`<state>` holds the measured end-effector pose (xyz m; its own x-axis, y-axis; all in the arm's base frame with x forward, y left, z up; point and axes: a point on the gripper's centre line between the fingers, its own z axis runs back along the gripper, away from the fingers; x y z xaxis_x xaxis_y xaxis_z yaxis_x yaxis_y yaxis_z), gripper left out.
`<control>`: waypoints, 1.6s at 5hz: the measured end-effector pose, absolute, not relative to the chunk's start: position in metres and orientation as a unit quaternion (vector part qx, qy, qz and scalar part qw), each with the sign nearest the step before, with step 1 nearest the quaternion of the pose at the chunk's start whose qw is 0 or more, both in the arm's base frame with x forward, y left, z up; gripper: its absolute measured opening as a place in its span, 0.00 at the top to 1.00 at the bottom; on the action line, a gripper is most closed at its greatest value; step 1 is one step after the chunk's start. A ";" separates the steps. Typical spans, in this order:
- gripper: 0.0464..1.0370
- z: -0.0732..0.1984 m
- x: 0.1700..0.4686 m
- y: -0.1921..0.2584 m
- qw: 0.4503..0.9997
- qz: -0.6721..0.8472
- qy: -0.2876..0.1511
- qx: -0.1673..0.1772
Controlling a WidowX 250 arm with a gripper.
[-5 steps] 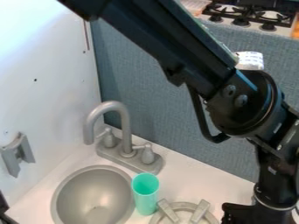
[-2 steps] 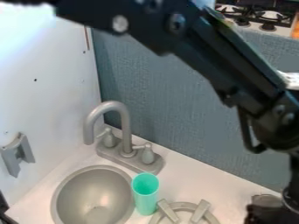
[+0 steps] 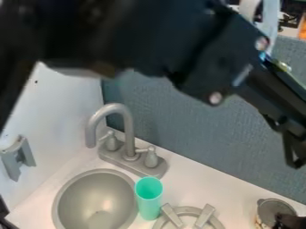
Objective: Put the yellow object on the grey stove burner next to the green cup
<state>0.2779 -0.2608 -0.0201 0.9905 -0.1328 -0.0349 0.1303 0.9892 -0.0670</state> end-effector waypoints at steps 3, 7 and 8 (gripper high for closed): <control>0.03 -0.052 0.285 -0.267 0.999 -0.028 0.029 -0.020; 0.14 -0.076 0.283 -0.280 0.999 -0.016 0.046 -0.022; 0.14 -0.077 0.282 -0.280 0.998 -0.017 0.048 -0.029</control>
